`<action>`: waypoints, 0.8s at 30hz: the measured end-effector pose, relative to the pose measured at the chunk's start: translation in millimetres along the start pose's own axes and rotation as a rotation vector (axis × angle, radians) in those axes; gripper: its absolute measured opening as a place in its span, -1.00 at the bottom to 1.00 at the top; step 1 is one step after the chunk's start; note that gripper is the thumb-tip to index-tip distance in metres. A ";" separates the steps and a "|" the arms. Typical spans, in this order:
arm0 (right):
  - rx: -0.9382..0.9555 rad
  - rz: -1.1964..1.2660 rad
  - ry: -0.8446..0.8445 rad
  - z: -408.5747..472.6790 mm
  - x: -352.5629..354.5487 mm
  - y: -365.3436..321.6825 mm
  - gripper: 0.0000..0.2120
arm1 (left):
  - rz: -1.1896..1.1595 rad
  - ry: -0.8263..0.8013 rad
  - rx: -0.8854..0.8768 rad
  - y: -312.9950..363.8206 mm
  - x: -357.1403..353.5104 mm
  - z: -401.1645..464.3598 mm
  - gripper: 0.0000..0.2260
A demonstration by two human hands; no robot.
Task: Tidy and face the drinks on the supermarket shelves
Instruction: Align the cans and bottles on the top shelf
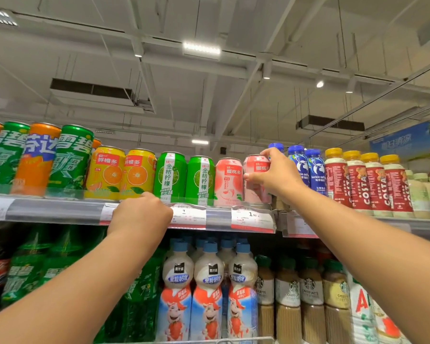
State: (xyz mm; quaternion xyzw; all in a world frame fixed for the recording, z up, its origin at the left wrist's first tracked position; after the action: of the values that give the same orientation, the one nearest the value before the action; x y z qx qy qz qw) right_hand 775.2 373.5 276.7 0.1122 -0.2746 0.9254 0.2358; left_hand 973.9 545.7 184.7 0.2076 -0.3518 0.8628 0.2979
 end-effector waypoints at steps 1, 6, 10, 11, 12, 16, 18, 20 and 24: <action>0.003 -0.013 -0.002 -0.8 -0.8 0.9 -0.39 | 0.000 0.006 0.002 -0.2 -0.5 0.1 -0.70; 0.061 -0.156 -0.004 -0.2 -3.1 -0.3 -0.33 | -0.030 0.028 0.009 -2.8 -3.7 -0.5 -0.71; 0.056 -0.197 -0.005 -4.6 -6.2 -0.6 -0.31 | -0.028 0.049 0.022 -4.9 -8.1 -3.5 -0.73; 0.061 -0.218 -0.004 -6.4 -7.6 -1.0 -0.30 | -0.024 0.055 0.025 -5.6 -9.7 -4.9 -0.74; 0.061 -0.235 -0.005 -8.2 -8.8 -1.3 -0.29 | -0.023 0.061 0.032 -6.4 -12.7 -7.0 -0.75; 0.047 -0.261 -0.006 -14.9 -12.0 -3.0 -0.23 | -0.124 0.195 0.088 -11.1 -29.5 -18.0 -0.83; 0.033 -0.303 -0.009 -19.8 -14.0 -3.2 -0.15 | -0.225 0.308 0.096 -15.6 -37.7 -22.4 -0.73; 0.063 -0.378 0.047 -32.6 -14.8 -8.5 -0.11 | -0.321 0.421 0.094 -19.9 -44.0 -26.1 -0.65; 0.520 -0.324 0.170 -89.3 -31.5 -40.2 -0.37 | -0.351 0.483 0.082 -21.8 -53.4 -27.5 -0.64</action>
State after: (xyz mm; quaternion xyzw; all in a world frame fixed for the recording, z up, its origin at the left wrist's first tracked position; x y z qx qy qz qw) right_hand 815.5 441.5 210.8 0.1332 0.0134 0.9211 0.3656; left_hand 1023.4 558.6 146.6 0.0661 -0.1942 0.8360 0.5090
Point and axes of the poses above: each hand's wrist, its own z-axis towards the middle knuckle, its own x-axis out of the back of the hand, y = z × x, the point moved 3 cm from there along z, towards the middle knuckle, and after that the axes turned 4 degrees about -x, right-handed, at the moved point
